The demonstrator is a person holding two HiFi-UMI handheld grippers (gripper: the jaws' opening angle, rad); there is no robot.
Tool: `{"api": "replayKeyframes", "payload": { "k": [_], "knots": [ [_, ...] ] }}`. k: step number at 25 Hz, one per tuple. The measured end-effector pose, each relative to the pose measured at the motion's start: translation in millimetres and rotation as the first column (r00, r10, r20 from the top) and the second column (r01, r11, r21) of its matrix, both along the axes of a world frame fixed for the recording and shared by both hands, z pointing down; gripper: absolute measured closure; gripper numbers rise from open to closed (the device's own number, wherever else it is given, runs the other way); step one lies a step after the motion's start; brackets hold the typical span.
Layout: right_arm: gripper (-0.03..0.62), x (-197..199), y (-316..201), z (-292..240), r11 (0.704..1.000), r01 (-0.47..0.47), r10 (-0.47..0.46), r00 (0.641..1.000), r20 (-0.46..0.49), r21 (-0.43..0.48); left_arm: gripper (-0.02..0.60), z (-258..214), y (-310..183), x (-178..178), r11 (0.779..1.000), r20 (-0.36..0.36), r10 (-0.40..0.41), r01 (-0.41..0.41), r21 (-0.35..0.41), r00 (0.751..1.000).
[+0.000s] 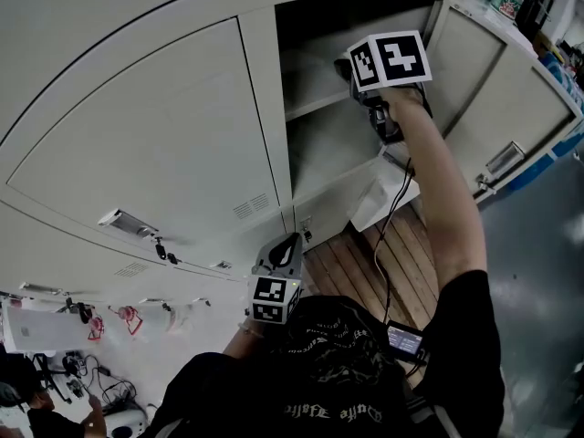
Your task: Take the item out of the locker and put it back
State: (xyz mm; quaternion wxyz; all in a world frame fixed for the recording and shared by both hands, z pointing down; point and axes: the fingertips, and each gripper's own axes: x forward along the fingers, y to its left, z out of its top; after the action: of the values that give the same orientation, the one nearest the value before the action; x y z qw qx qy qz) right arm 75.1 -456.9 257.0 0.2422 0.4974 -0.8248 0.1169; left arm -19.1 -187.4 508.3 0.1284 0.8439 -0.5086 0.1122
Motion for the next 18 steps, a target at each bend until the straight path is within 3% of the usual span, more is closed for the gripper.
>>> {"api": "replayKeyframes", "payload": {
  "k": [7,11,18],
  "knots": [
    [0.387,-1.6,0.9,-1.5,1.000,0.001,-0.001,1.000,0.002,0.018,0.574,0.4,0.7,-0.5,1.000,-0.004,-0.005,0.005,-0.004,1.000],
    [0.322,-5.3,4.4,-2.8,1.000,0.021,-0.022,0.998,0.057,0.011,0.574,2.6,1.9,-0.8,1.000,-0.001,-0.005,0.005,-0.007,1.000],
    [0.313,-3.5,16.8,-22.6,0.989,0.051,-0.061,0.996,0.062,0.140,0.574,9.5,4.7,-4.3,0.999,-0.005,-0.011,0.011,-0.032,1.000]
  ]
}}
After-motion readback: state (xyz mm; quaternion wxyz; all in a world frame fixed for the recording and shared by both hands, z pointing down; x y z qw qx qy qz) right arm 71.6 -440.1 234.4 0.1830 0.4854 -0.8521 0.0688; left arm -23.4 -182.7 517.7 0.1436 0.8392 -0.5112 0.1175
